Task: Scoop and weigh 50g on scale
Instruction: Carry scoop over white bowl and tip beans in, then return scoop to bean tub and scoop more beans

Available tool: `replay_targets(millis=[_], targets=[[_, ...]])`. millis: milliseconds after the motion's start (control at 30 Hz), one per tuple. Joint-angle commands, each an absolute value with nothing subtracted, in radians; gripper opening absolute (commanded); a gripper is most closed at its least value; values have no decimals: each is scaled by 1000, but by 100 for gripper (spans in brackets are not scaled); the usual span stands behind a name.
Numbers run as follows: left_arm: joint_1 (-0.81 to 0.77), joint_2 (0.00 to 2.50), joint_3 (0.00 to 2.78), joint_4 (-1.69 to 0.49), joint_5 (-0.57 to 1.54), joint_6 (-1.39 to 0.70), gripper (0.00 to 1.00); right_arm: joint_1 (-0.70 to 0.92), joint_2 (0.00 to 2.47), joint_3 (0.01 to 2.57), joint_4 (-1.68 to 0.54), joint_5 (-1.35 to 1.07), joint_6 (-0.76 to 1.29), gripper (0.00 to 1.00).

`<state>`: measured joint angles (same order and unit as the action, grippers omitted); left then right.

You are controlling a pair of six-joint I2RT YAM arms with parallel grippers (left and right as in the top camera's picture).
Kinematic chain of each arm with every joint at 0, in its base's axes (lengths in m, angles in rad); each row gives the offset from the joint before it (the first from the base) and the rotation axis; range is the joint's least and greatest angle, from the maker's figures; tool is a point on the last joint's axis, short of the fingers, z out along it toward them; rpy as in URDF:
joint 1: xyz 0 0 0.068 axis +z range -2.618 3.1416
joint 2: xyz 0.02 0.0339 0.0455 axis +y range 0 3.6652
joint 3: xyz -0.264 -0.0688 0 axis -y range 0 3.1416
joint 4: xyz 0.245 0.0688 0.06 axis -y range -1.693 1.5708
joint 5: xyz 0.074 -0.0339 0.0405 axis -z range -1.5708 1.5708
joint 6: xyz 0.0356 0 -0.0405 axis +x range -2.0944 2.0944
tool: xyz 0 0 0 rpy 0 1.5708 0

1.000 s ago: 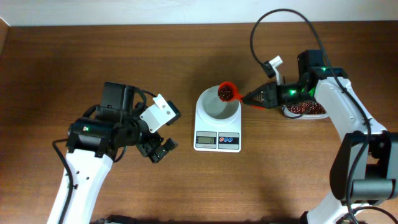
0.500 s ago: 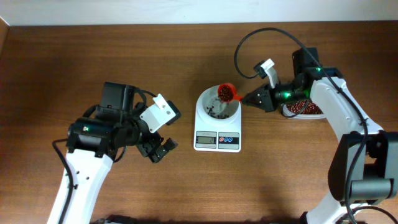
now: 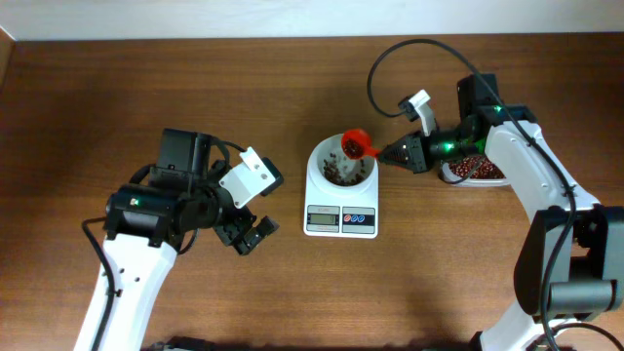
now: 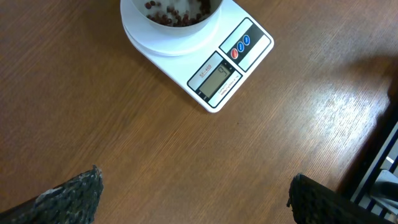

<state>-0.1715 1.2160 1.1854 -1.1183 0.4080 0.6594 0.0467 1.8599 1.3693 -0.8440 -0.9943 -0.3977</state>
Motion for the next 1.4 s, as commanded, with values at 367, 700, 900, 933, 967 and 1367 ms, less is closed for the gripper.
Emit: replay_targets(millis=[367,700,900,933,967,1367], targets=[[-167,1216,1179,-1119,419,675,99,53,1848,1374,-877,-994,-502,4],[-167,1216,1179,-1119,419,675,99,221,1766,1374,-882,-568,-569,4],[-167,1216,1179,-1119,419,675,99,257,1757,1454,-908,-511,-535,4],[-167,1216,1179,-1119,419,675,99,257,1756,1473,-919,-511,-535,4],[-167,1216,1179,-1119,419,675,99,259,1757,1478,-923,-510,-535,4],[-167,1216,1179,-1119,419,675,99,395,1735,1558,-994,-171,-478,4]])
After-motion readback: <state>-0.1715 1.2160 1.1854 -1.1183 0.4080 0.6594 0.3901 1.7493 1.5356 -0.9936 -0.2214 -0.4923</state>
